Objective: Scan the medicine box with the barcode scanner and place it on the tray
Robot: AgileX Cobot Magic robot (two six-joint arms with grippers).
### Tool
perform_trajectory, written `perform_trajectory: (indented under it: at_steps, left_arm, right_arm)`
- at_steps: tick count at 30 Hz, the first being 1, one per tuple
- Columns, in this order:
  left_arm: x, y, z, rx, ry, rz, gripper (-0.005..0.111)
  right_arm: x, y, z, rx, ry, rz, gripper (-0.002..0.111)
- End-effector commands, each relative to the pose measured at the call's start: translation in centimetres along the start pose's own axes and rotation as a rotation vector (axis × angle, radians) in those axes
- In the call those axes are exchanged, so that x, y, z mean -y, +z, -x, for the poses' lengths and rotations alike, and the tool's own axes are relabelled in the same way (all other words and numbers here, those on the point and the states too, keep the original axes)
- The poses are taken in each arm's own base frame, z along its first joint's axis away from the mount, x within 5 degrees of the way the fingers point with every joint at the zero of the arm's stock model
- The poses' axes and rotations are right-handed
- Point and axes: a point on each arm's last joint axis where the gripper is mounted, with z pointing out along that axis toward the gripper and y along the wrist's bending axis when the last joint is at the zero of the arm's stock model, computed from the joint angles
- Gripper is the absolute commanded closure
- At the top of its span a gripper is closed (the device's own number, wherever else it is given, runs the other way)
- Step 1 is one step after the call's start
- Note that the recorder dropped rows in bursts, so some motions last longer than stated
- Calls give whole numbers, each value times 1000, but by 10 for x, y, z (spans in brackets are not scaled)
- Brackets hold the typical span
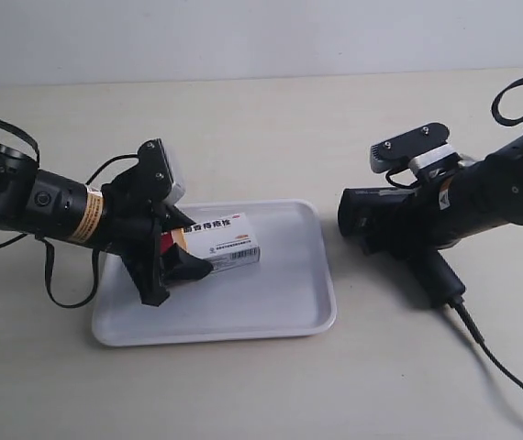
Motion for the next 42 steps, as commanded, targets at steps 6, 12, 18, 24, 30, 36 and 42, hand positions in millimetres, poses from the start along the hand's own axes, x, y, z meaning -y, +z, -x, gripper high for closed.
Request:
perform_trajectory:
  at_steps: [6, 12, 18, 24, 30, 36, 42]
  left_arm:
    - [-3, -3, 1, -38, -89, 46, 2]
    - [-4, -45, 40, 67, -181, 121, 2]
    - [11, -121, 93, 246, -242, 210, 3]
    - [51, -182, 121, 403, -253, 178, 60]
    - [91, -195, 88, 423, -319, 204, 104]
    - [128, -196, 30, 516, -464, 363, 104]
    - [165, -188, -15, 582, -544, 361, 104]
  right_arm:
    - [-1, 1, 3, 12, 92, 3, 30]
    - [2, -33, 17, 79, 94, -13, 15]
    - [9, -128, 33, 238, 112, -62, 27]
    - [9, -227, 10, 541, 138, -70, 82]
    - [3, -257, -52, 753, 163, -44, 108]
    - [-1, -249, -105, 822, 171, -40, 108]
    - [-1, -262, -121, 921, 207, -26, 108]
